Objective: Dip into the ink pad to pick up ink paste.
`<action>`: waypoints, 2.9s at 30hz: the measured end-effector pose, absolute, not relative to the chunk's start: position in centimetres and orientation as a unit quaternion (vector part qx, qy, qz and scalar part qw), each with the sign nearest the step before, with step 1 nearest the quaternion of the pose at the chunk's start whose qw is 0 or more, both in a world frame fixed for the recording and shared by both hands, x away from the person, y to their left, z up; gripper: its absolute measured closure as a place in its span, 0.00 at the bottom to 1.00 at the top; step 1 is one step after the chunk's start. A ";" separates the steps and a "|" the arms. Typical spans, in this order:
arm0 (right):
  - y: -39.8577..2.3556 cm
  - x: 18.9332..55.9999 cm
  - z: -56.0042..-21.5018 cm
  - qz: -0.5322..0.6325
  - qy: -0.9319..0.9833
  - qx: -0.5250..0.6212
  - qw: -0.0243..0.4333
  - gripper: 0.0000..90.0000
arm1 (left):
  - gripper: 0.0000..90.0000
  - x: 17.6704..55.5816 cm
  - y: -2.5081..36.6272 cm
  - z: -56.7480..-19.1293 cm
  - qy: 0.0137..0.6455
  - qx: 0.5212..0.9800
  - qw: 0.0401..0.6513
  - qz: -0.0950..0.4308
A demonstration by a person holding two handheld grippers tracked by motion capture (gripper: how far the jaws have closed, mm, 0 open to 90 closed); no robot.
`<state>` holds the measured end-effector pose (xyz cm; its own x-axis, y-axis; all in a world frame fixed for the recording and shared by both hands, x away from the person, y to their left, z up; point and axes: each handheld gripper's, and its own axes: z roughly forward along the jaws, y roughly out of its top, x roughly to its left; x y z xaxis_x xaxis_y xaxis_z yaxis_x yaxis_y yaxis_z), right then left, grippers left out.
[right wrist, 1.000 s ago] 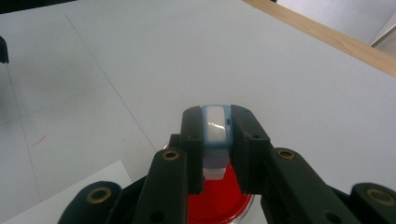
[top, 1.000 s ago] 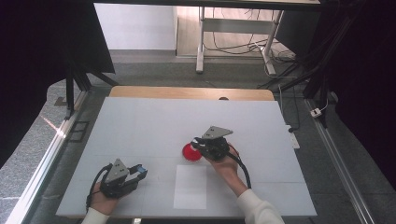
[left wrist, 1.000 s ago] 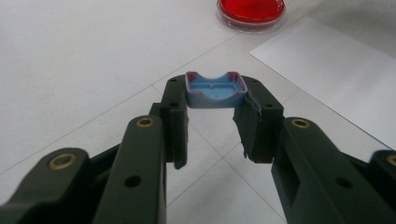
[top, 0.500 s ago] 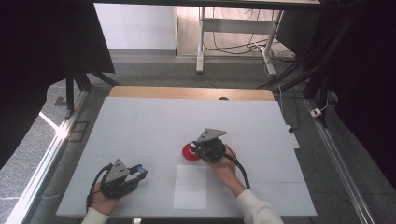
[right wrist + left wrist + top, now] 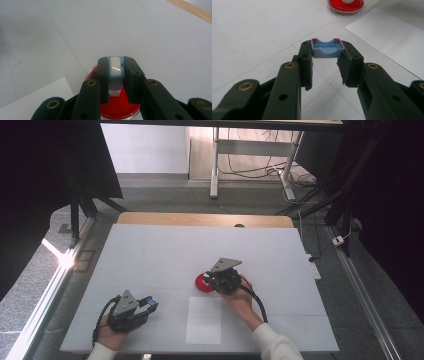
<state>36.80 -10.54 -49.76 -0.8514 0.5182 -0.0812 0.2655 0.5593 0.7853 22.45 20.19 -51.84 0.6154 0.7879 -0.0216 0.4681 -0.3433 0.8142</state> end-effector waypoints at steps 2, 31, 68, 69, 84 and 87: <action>-10.5 36.8 -49.8 0.411 0.870 0.225 0.154 0.83 | 0.72 22.4 20.2 -51.8 0.394 0.797 0.416 0.192; -10.4 36.8 -50.1 0.404 0.872 0.229 0.154 0.84 | 0.72 22.4 20.1 -51.8 0.394 0.797 0.415 0.195; -12.8 36.5 -47.5 0.478 0.832 0.243 0.139 0.83 | 0.72 22.6 20.2 -51.8 0.394 0.797 0.413 0.196; -12.9 36.5 -47.4 0.482 0.830 0.243 0.139 0.83 | 0.72 22.6 20.2 -51.8 0.393 0.798 0.413 0.195; -14.2 35.2 -45.6 0.510 0.817 0.237 0.129 0.83 | 0.72 22.6 20.3 -51.9 0.395 0.797 0.413 0.195; -14.3 35.0 -45.5 0.511 0.816 0.237 0.129 0.83 | 0.72 22.6 20.3 -51.9 0.394 0.797 0.413 0.195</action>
